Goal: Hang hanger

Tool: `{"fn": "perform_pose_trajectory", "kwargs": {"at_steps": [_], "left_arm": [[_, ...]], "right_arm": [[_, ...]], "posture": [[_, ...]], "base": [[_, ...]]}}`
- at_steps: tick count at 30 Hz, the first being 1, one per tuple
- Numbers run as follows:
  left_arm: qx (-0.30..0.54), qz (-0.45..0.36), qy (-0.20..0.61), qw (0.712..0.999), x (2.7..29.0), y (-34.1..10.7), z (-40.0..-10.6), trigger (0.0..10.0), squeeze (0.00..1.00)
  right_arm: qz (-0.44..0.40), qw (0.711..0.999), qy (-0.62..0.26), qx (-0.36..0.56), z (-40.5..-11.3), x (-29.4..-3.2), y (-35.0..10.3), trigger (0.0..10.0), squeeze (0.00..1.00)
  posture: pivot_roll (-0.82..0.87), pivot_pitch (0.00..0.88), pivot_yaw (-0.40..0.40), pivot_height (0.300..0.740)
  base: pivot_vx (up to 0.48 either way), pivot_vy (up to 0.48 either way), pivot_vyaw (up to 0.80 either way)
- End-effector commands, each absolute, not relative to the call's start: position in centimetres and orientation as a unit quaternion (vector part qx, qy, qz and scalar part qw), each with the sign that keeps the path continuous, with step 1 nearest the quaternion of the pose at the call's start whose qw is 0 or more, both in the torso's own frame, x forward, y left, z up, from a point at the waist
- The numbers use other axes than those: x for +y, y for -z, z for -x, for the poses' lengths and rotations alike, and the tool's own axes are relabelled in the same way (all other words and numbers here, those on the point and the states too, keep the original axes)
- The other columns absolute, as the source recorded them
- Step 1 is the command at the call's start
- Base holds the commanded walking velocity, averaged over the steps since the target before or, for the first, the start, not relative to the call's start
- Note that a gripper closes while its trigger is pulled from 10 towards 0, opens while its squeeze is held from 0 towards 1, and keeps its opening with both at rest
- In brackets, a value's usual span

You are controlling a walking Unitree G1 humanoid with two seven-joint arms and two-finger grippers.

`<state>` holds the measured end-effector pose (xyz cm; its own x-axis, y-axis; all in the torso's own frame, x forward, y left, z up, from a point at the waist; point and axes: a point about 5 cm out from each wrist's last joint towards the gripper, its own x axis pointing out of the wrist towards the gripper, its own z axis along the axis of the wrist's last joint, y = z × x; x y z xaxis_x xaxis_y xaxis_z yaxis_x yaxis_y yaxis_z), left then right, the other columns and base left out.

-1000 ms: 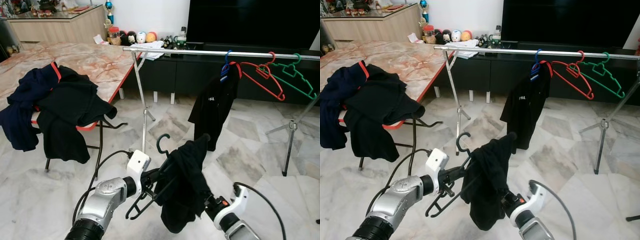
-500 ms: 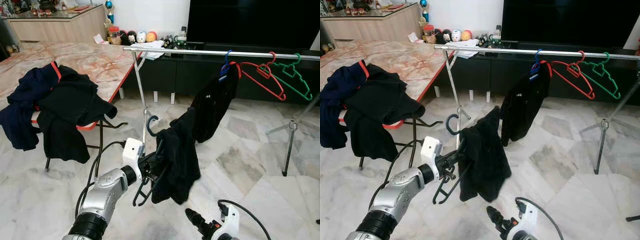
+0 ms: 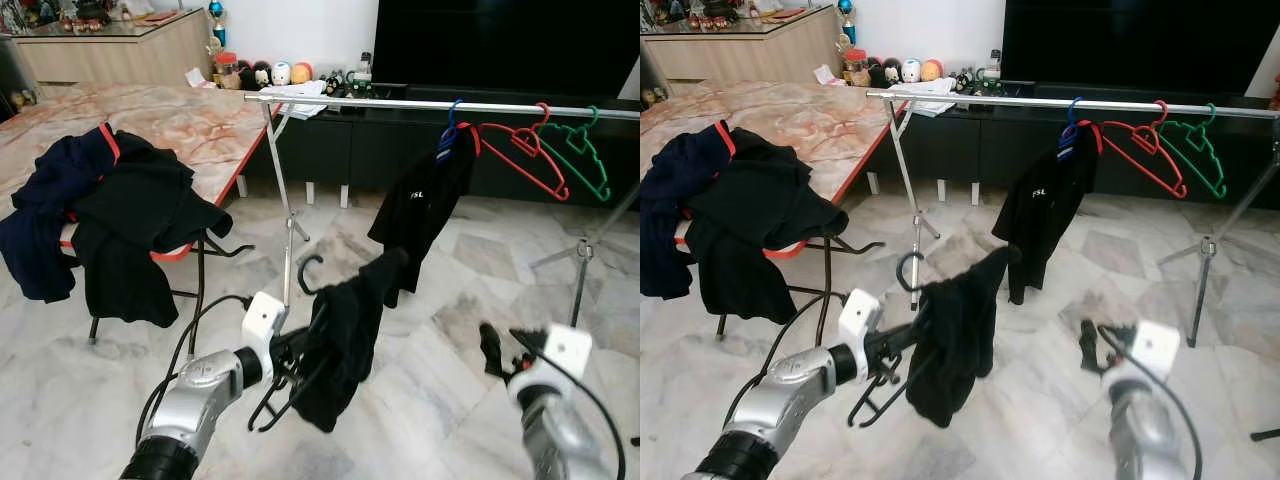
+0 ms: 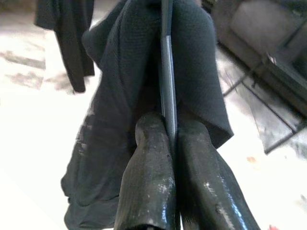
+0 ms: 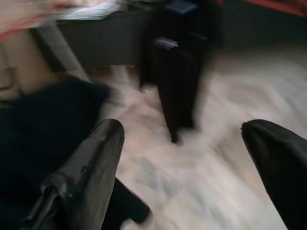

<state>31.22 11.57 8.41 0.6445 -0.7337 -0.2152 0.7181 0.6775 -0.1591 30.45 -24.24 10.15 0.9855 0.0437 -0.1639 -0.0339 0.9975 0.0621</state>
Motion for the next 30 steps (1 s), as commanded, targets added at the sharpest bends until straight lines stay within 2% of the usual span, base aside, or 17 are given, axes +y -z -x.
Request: {"fn": "perform_pose_trajectory", "kwargs": {"at_steps": [1, 2, 3, 4, 5, 6, 11, 13, 19, 22, 25, 27, 30], "left_arm": [[0.125, 0.002, 0.424, 0.897, 11.7, -8.8, -31.0, 10.0, 0.00], [0.125, 0.002, 0.424, 0.897, 11.7, -8.8, -31.0, 10.0, 0.00], [0.127, -0.006, 0.435, 0.891, 11.8, -8.7, -30.8, 10.0, 0.00], [0.130, -0.012, 0.443, 0.887, 11.8, -8.6, -30.6, 10.0, 0.00], [0.134, -0.033, 0.456, 0.879, 12.0, -8.3, -30.3, 10.0, 0.00], [0.135, -0.044, 0.461, 0.876, 12.1, -8.2, -30.1, 10.0, 0.00], [0.134, -0.057, 0.473, 0.869, 12.3, -8.2, -29.9, 10.0, 0.00], [0.130, -0.058, 0.491, 0.859, 12.0, -8.4, -29.7, 10.0, 0.00], [0.126, -0.073, 0.525, 0.839, 11.3, -8.7, -29.3, 10.0, 0.00], [0.125, -0.082, 0.537, 0.830, 11.2, -8.9, -29.2, 10.0, 0.00], [0.127, -0.091, 0.556, 0.816, 11.1, -9.1, -28.9, 10.0, 0.00], [0.138, -0.097, 0.583, 0.794, 11.1, -8.9, -28.2, 10.0, 0.00], [0.145, -0.112, 0.590, 0.786, 11.2, -8.6, -28.0, 10.0, 0.00]], "right_arm": [[0.013, 0.986, -0.153, 0.062, -31.0, -22.2, -11.5, 10.0, 0.00], [0.013, 0.986, -0.153, 0.062, -31.0, -22.2, -11.5, 10.0, 0.00], [0.029, 0.971, -0.225, 0.075, -30.8, -21.8, -11.8, 10.0, 0.00], [0.056, 0.961, -0.258, 0.078, -30.6, -21.7, -11.9, 10.0, 0.00], [0.097, 0.932, -0.337, 0.092, -30.0, -21.6, -12.1, 10.0, 0.00], [0.123, 0.911, -0.380, 0.101, -29.7, -21.5, -12.2, 10.0, 0.00], [0.174, 0.848, -0.481, 0.141, -29.0, -21.7, -12.3, 10.0, 0.00], [0.199, 0.800, -0.541, 0.169, -28.6, -21.8, -12.0, 10.0, 0.00], [0.228, 0.776, -0.556, 0.193, -29.3, -21.8, -11.4, 10.0, 0.00], [0.217, 0.773, -0.564, 0.191, -29.6, -21.7, -11.6, 10.0, 0.00], [0.210, 0.765, -0.578, 0.192, -29.8, -21.9, -11.8, 10.0, 0.00], [0.218, 0.756, -0.585, 0.196, -30.0, -22.1, -11.9, 10.0, 0.00], [0.220, 0.746, -0.597, 0.195, -30.0, -22.1, -12.1, 10.0, 0.00]], "posture": [[-0.03, 0.045, 0.018, 0.740], [-0.03, 0.045, 0.018, 0.740], [-0.03, 0.046, 0.016, 0.740], [-0.03, 0.046, 0.016, 0.740], [-0.03, 0.046, 0.014, 0.740], [-0.03, 0.046, 0.014, 0.740], [-0.03, 0.045, 0.011, 0.740], [-0.03, 0.045, 0.009, 0.740], [-0.02, 0.042, 0.005, 0.740], [-0.02, 0.041, 0.004, 0.740], [-0.02, 0.041, 0.005, 0.740], [-0.02, 0.043, 0.005, 0.740], [-0.02, 0.043, 0.005, 0.740]], "base": [[0.000, 0.000, 0.00], [0.000, 0.000, 0.00], [0.000, 0.000, 0.00], [0.000, 0.000, 0.00], [0.000, 0.000, 0.00], [0.000, 0.000, 0.00], [0.000, 0.000, 0.00], [0.000, 0.000, 0.00], [0.000, 0.000, 0.00], [0.000, 0.000, 0.00], [0.000, 0.000, 0.00], [0.000, 0.000, 0.00], [0.000, 0.000, 0.00]]}}
